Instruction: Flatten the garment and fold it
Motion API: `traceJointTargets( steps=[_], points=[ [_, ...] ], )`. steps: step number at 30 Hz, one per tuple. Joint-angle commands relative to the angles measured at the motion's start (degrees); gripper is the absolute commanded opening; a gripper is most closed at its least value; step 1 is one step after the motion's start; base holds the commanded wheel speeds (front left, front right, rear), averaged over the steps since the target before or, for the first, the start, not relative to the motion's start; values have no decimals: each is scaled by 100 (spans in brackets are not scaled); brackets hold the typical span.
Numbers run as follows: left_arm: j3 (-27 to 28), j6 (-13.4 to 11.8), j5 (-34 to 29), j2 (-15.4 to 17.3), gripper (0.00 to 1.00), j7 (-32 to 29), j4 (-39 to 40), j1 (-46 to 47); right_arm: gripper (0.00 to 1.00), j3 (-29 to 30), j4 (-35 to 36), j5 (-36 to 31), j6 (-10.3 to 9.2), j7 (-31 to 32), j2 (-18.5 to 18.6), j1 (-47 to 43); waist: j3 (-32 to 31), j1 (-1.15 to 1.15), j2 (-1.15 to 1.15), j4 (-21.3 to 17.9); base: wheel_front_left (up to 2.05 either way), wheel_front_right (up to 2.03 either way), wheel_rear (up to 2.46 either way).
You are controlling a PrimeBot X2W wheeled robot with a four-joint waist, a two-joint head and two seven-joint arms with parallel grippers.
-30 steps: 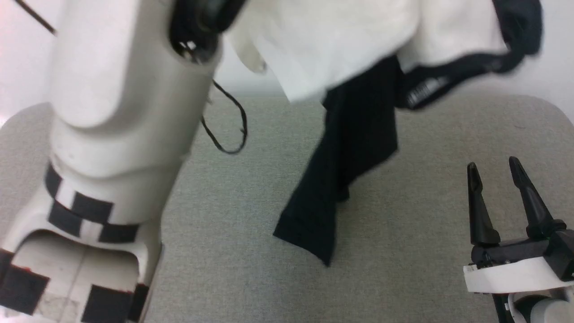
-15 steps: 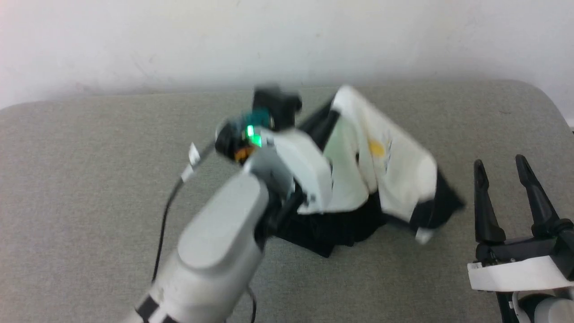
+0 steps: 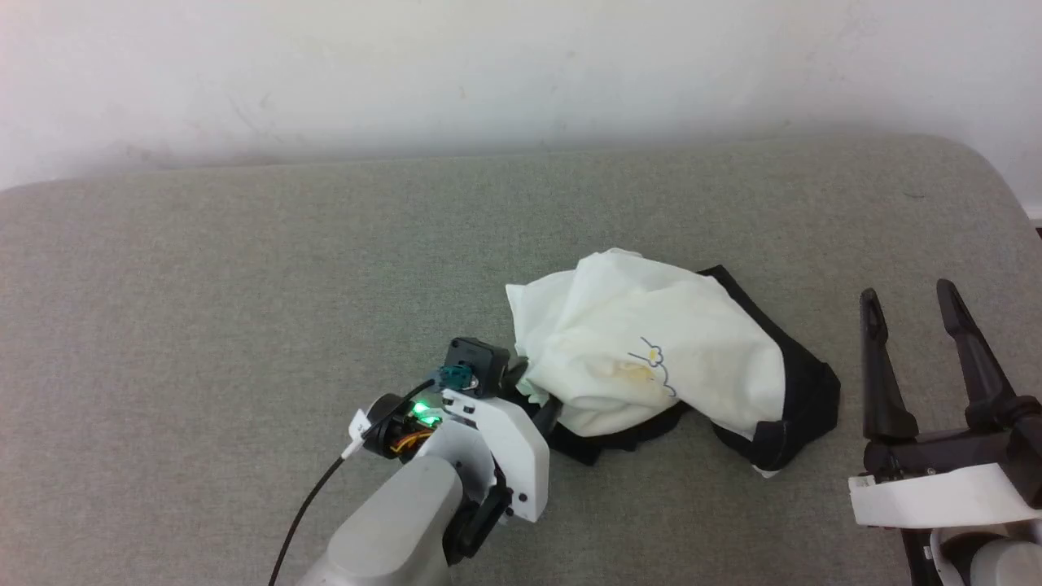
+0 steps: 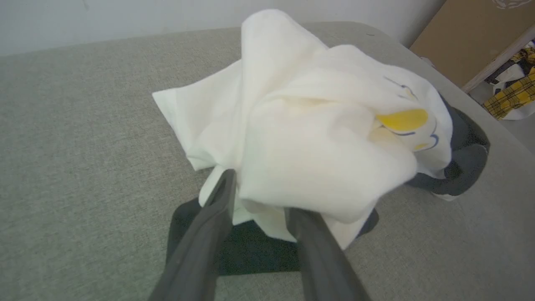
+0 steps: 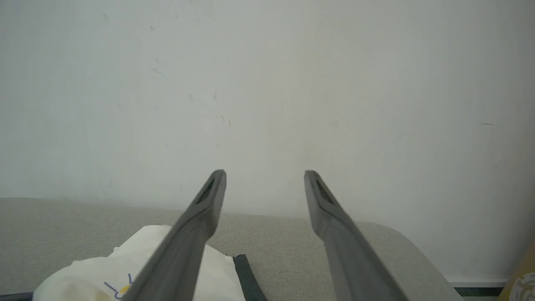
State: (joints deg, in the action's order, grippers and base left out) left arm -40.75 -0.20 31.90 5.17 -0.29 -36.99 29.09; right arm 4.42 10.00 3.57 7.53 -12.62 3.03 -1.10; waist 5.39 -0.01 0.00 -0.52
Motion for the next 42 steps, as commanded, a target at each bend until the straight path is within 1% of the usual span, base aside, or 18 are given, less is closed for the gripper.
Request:
traceJointTargets(
  steps=[1, 4, 7, 9, 11, 13, 16, 18, 20, 23, 26, 29, 31, 32, 35, 38, 42],
  points=[
    [55, -2, 56, -8, 100, 133, -22, -60, 100, -2, 2, -9, -4, 14, -15, 20, -69, 1, 0, 47, 0, 0, 0],
    [185, 17, 171, -7, 100, 336, 126, -63, 100, -10, -5, 6, -4, 22, -15, -1, -166, 1, 0, 97, 0, 0, 0],
    [363, -6, 285, 115, 100, 510, 519, -129, 100, 7, -3, 30, -4, 33, -15, -48, -258, 1, 0, 156, 0, 0, 0],
    [446, -55, 313, 299, 100, 516, 910, -236, 100, 27, 9, 47, -4, 41, -15, -87, -311, 1, 0, 202, 0, 0, 0],
    [558, -159, 330, 547, 100, 496, 1384, -388, 100, 46, 23, 61, -4, 47, -15, -127, -359, 1, 0, 242, 0, 0, 0],
    [747, -348, 346, 796, 100, 554, 1924, -580, 100, 58, 37, 77, -4, 49, -15, -161, -401, 1, 0, 268, 0, 0, 0],
    [1102, -737, 303, 1137, 100, 808, 2808, -946, 100, 60, 52, 102, -4, 51, -15, -203, -452, 1, 0, 284, 0, 0, 0],
    [1367, -1001, 207, 1297, 100, 1144, 3399, -1212, 100, 53, 64, 119, -4, 49, -15, -221, -465, 1, 0, 280, 0, 0, 0],
    [1636, -1154, 150, 1344, 100, 1392, 3989, -1519, 100, 53, 80, 143, -4, 44, -15, -242, -471, 1, 0, 271, 0, 0, 0],
    [2077, -1189, -112, 1314, 100, 1518, 4780, -1973, 100, 70, 93, 191, -4, 30, -15, -288, -454, 1, 0, 249, 0, 0, 0],
    [2659, -1115, -715, 1088, 100, 1525, 5509, -2437, 100, 69, 91, 220, -4, 19, -15, -332, -444, 1, 0, 194, 0, 0, 0],
    [3085, -1006, -1344, 785, 100, 1527, 5981, -2983, 100, 99, 76, 257, -4, 4, -15, -396, -463, 1, 0, 147, 0, 0, 0],
    [3229, -895, -1733, 635, 100, 1527, 6136, -3326, 100, 112, 56, 286, -4, -2, -15, -461, -482, 1, 0, 124, 0, 0, 0],
    [3229, -895, -1733, 635, 100, 1527, 6136, -3326, 100, 112, 56, 286, -4, -2, -15, -461, -482, 1, 0, 124, 0, 0, 0],
    [3326, -760, -2133, 406, 100, 1528, 6193, -3744, 100, 131, 20, 338, -4, -10, -15, -562, -511, 1, 0, 106, 0, 0, 0],
    [3369, -592, -2316, 224, 100, 1528, 6127, -3946, 100, 172, -6, 384, -4, -17, -15, -632, -525, 1, 0, 118, 0, 0, 0],
    [3414, -387, -2442, 52, 100, 1528, 6093, -3935, 100, 270, 7, 466, -4, 79, -15, -536, -451, 1, 0, 163, 0, 0, 0]
  ],
)
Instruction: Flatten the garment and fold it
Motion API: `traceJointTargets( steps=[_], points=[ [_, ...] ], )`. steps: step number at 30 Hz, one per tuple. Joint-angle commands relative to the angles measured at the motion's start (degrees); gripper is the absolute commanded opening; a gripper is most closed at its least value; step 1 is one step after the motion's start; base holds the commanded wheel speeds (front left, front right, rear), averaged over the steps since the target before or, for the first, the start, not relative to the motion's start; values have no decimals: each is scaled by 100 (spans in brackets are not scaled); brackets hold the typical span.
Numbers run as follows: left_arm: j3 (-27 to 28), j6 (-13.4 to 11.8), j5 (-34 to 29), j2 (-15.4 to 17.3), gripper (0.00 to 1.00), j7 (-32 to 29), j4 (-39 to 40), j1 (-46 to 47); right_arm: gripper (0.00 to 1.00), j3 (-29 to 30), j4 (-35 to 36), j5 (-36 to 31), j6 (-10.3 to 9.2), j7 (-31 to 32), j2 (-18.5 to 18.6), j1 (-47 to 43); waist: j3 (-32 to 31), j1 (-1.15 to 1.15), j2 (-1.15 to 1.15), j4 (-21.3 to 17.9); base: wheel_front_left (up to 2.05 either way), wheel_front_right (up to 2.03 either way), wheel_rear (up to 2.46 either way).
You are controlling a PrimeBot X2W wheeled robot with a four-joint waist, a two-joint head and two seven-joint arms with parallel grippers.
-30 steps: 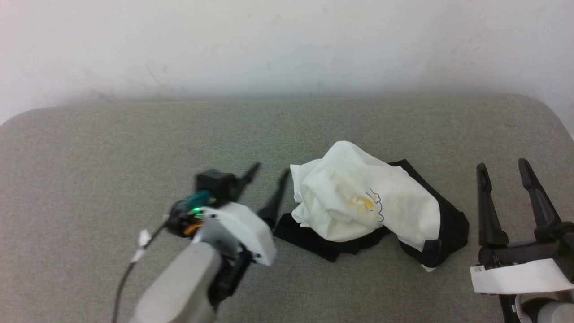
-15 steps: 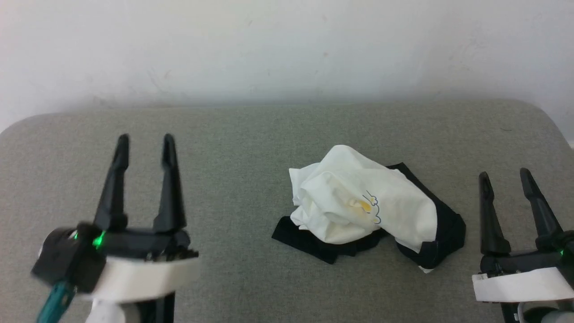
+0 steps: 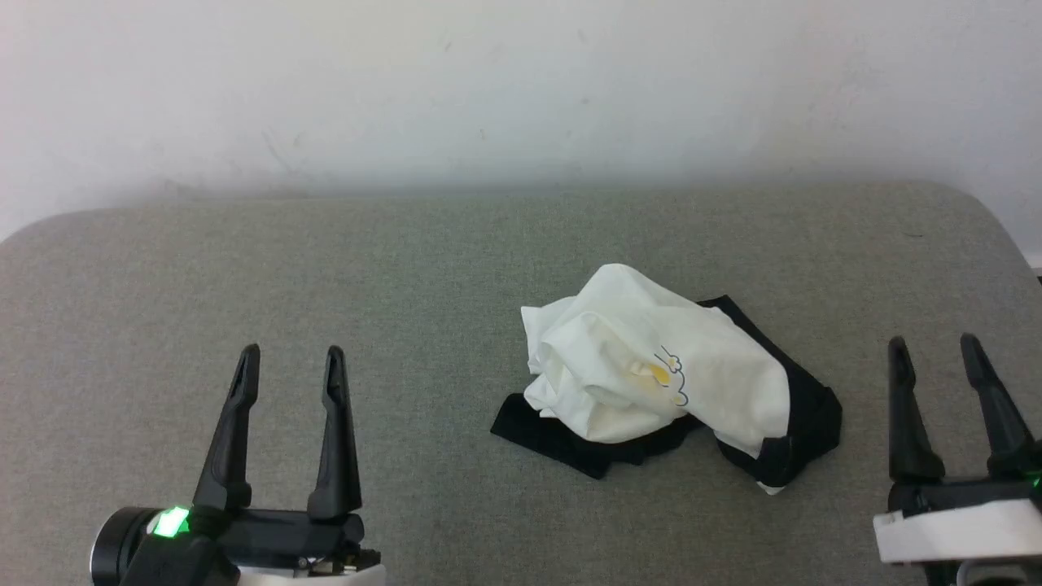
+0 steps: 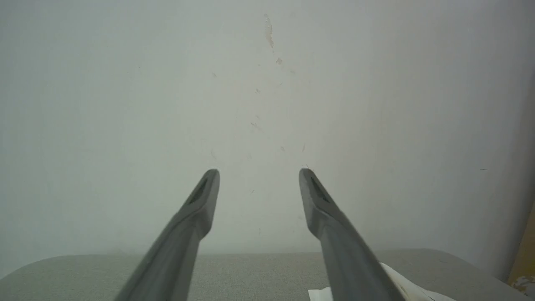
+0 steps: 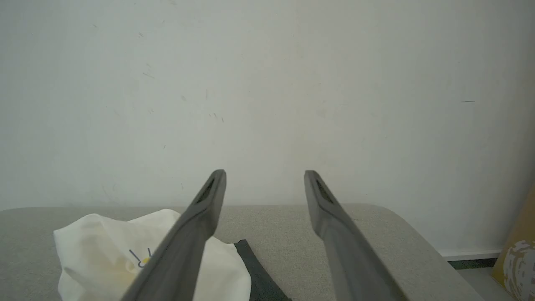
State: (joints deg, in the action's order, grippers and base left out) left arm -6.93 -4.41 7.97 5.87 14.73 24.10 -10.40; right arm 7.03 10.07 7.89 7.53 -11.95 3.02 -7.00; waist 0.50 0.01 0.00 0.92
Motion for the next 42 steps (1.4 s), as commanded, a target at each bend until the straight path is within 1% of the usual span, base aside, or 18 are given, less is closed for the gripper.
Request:
traceJointTargets(
  steps=[1, 5, 8, 12, 15, 17, 19, 22, 26, 30, 31, 32, 33, 34, 38, 42],
  points=[
    [47, 75, -67, -50, 100, 26, -18, 47, 100, 31, 17, 29, -4, 67, -14, 136, 75, -1, 0, 27, 0, 0, 0],
    [138, 210, -125, -146, 100, 27, 13, 202, 100, 51, 82, -18, -4, 503, -14, 604, 309, -1, 0, 27, 0, 0, 0],
    [170, 315, -144, -196, 100, 27, 9, 333, 100, 73, -7, 31, -4, 993, 96, 1026, 564, -1, 0, 49, 0, 0, 0],
    [164, 433, -132, -245, 100, 27, -94, 516, 100, 267, -470, 332, -4, 1824, 320, 1501, 881, -1, 0, 118, 0, 0, 0],
    [128, 502, -135, -269, 100, 27, -145, 660, 100, 307, -886, 494, -4, 2466, 534, 1717, 1065, -1, 0, 192, 0, 0, 0],
    [111, 534, -143, -278, 100, 27, -191, 731, 100, 238, -1166, 582, -4, 2842, 707, 1787, 1138, -1, 0, 245, 0, 0, 0],
    [99, 564, -139, -285, 100, 27, -253, 777, 100, 45, -1392, 610, -4, 3149, 943, 1802, 1197, -1, 0, 308, 0, 0, 0],
    [96, 607, -133, -291, 100, 27, -313, 832, 100, -192, -1685, 792, -4, 3507, 1167, 1796, 1254, -1, 0, 407, 0, 0, 0],
    [121, 639, -128, -296, 100, 27, -361, 857, 100, -406, -1997, 1101, -4, 3995, 1300, 1742, 1272, -1, 0, 517, 0, 0, 0],
    [127, 658, -107, -297, 100, 27, -407, 847, 100, -503, -2267, 1147, -4, 4166, 1391, 1744, 1263, -1, 0, 585, 0, 0, 0],
    [122, 660, -98, -298, 100, 27, -423, 845, 93, -479, -2352, 1157, -4, 4184, 1369, 1754, 1256, -1, 0, 595, 0, 0, 0],
    [117, 661, -88, -298, 100, 27, -440, 844, 44, -427, -2443, 1150, -4, 4194, 1338, 1768, 1246, -1, 0, 604, 0, 0, 0],
    [111, 660, -79, -298, 100, 27, -457, 844, 20, -372, -2528, 1129, -4, 4198, 1304, 1781, 1233, -1, 0, 610, 0, 0, 0],
    [104, 658, -67, -298, 100, 27, -473, 843, 0, -301, -2603, 1115, -4, 4184, 1257, 1796, 1214, -1, 0, 613, 0, 0, 0],
    [95, 628, 7, -299, 100, 27, -532, 820, 0, 1, -2676, 954, -4, 3855, 1117, 1866, 1071, -1, 0, 600, 0, 0, 0],
    [115, 581, 58, -299, 100, 27, -573, 746, 0, 325, -2405, 787, -4, 3384, 1114, 2073, 820, -1, 0, 551, 0, 0, 0]
  ],
)
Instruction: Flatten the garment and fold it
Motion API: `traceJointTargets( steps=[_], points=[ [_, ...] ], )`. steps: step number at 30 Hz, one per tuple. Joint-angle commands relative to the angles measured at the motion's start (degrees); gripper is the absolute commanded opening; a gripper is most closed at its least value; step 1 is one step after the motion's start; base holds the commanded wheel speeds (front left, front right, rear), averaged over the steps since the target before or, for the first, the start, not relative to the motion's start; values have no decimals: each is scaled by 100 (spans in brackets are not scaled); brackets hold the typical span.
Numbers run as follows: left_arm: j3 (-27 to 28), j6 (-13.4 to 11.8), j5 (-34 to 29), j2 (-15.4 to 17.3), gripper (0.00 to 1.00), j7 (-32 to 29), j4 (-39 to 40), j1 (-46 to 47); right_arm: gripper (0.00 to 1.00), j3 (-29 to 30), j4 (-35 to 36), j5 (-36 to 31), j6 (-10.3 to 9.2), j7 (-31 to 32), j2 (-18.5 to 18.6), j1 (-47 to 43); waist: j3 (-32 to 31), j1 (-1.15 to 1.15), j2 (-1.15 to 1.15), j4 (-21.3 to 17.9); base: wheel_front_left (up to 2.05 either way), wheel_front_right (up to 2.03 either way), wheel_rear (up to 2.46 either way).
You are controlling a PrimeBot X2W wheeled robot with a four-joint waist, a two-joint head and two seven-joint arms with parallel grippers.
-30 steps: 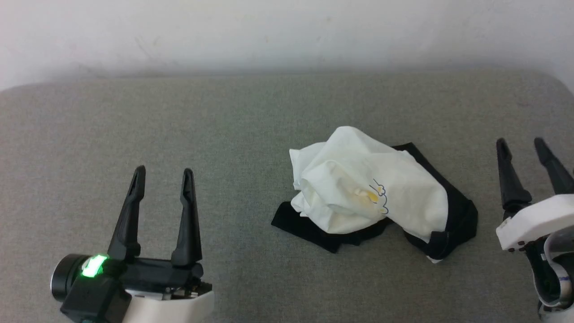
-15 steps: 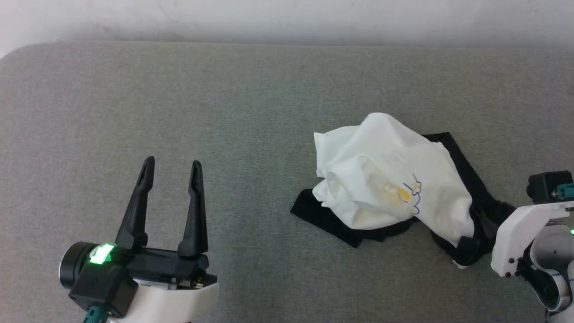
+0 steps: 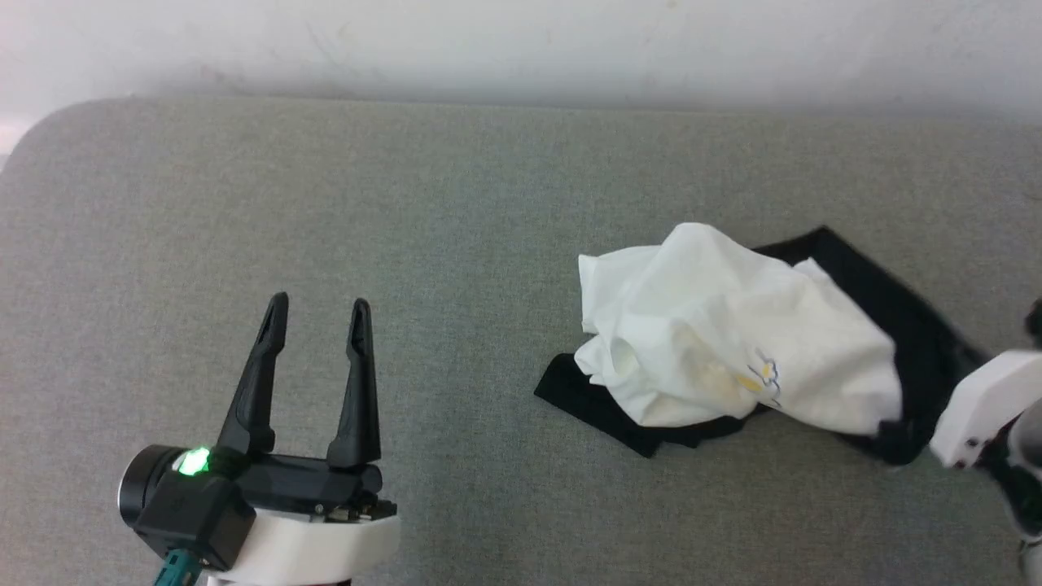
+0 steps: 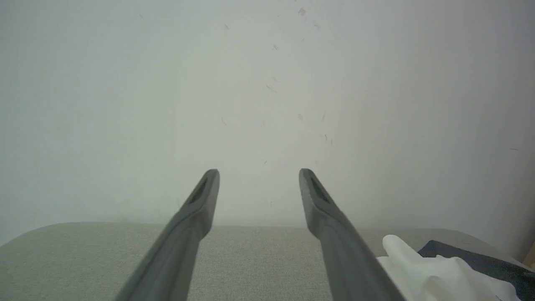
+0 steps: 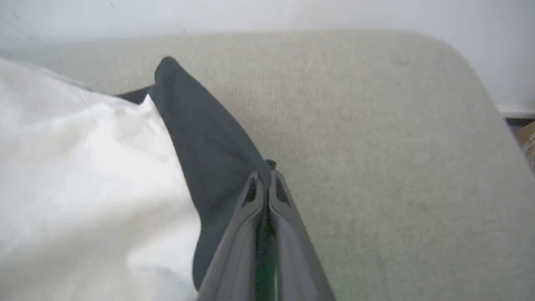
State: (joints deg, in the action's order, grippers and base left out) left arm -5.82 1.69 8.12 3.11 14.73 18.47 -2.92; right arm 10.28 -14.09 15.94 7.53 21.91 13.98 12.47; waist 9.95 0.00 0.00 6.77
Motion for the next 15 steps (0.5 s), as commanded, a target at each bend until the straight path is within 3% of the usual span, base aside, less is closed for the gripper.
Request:
traceJointTargets(
  steps=[1, 6, 12, 15],
  points=[
    [6, -42, 61, -23, 100, 27, -20, -25, 0, 72, 136, -76, -4, -91, 58, 196, -206, 0, 0, -44, 0, 0, 0],
    [-17, -110, 118, -23, 100, 27, -59, -175, 0, 363, 937, -409, -4, -183, 438, 537, -583, 0, 0, -59, 0, 0, 0],
    [9, -196, 147, -23, 100, 27, 11, -368, 0, 183, 2143, -896, -4, 77, 915, 640, -705, 0, 0, -58, 0, 0, 0],
    [7, -207, 147, -23, 100, 27, 25, -405, 0, -121, 2412, -968, -4, 245, 814, 385, -618, 0, 0, -61, 0, 0, 0]
  ],
)
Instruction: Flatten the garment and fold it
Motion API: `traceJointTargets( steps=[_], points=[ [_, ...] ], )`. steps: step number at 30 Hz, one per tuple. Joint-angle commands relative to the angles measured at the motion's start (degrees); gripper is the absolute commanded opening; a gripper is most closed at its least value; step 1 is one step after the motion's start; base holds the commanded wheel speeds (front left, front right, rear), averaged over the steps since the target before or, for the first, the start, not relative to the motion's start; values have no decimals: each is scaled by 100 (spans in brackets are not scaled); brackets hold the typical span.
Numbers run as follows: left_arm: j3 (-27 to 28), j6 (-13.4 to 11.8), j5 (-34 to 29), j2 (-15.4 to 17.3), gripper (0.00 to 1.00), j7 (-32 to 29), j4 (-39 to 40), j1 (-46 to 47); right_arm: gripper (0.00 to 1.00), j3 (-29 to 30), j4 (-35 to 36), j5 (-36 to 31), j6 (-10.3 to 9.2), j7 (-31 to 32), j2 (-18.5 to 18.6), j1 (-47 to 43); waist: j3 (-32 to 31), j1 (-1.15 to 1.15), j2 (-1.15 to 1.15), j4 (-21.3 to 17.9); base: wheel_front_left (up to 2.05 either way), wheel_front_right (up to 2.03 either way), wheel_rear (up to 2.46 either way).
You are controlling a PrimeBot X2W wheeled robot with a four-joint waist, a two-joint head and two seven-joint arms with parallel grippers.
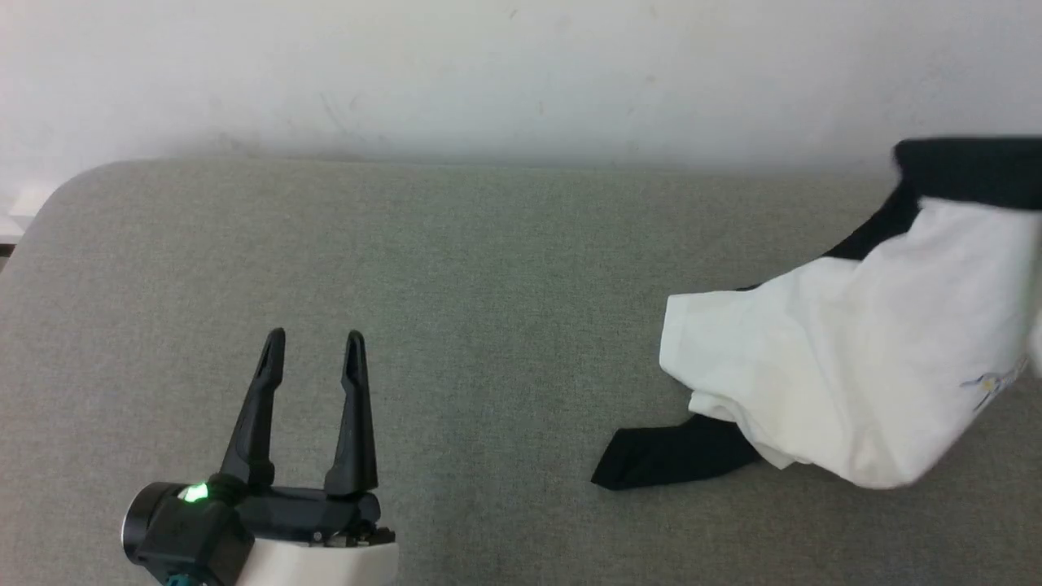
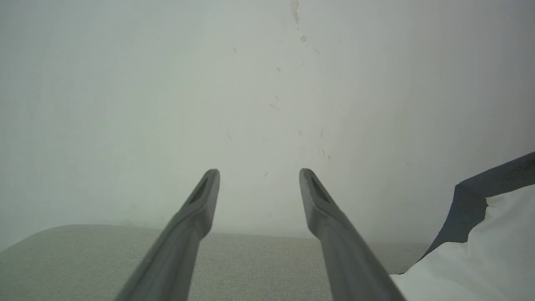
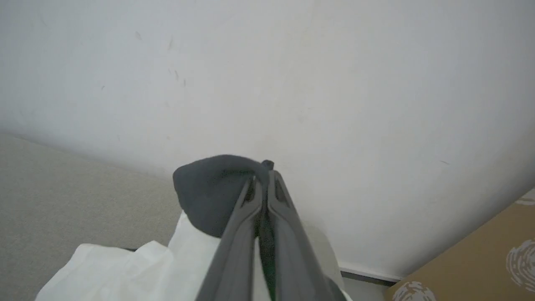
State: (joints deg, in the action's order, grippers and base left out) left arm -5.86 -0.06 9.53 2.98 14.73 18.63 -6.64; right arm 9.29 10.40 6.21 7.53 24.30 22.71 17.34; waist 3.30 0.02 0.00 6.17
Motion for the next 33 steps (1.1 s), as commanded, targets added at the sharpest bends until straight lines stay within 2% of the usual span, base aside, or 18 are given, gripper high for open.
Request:
traceJointTargets(
  steps=[1, 5, 7, 13, 14, 15, 16, 21, 24, 29, 33],
  points=[
    [-3, -29, 14, -10, 100, 27, 8, -25, 0, -110, -33, 10, -4, 60, -147, -250, 80, -2, 0, 6, 0, 0, 0],
    [-88, 5, 20, -10, 100, 27, -23, 67, 0, -283, -381, 38, -4, 144, -504, -993, 226, -2, 0, 80, 0, 0, 0],
    [-92, 42, 14, -10, 100, 27, -54, 119, 0, -175, -695, 113, -4, 162, -762, -1366, 285, -2, 0, 123, 0, 0, 0],
    [-58, 122, -36, -10, 100, 27, -129, 179, 0, 66, -1336, 50, -4, 80, -964, -2010, 377, -2, 0, 184, 0, 0, 0],
    [-48, 122, -33, -10, 100, 27, -135, 180, 17, 108, -1362, 57, -4, 39, -988, -2026, 378, -2, 0, 178, 0, 0, 0],
    [-40, 119, -27, -10, 100, 27, -141, 179, 89, 135, -1358, 64, -4, -22, -996, -2022, 373, -2, 0, 169, 0, 0, 0],
    [-32, 113, -21, -10, 100, 27, -148, 175, 100, 170, -1337, 82, -4, -80, -1012, -1992, 362, -2, 0, 154, 0, 0, 0],
    [-74, 100, 28, -10, 100, 27, -185, 169, 100, 84, -787, 128, -4, -370, -947, -1624, 291, -2, 0, 125, 0, 0, 0],
    [-114, 85, 58, -10, 100, 27, -189, 189, 100, -233, -343, 272, -4, -335, -910, -1382, 272, -2, 0, 166, 0, 0, 0],
    [-162, 78, 74, -10, 100, 27, -179, 207, 100, -942, -27, 638, -4, 97, -808, -1181, 336, -2, 0, 304, 0, 0, 0],
    [-211, 67, -50, -10, 100, 27, -162, 257, 100, -1686, -227, 1093, -4, 709, -624, -1085, 462, -2, 0, 495, 0, 0, 0]
  ],
)
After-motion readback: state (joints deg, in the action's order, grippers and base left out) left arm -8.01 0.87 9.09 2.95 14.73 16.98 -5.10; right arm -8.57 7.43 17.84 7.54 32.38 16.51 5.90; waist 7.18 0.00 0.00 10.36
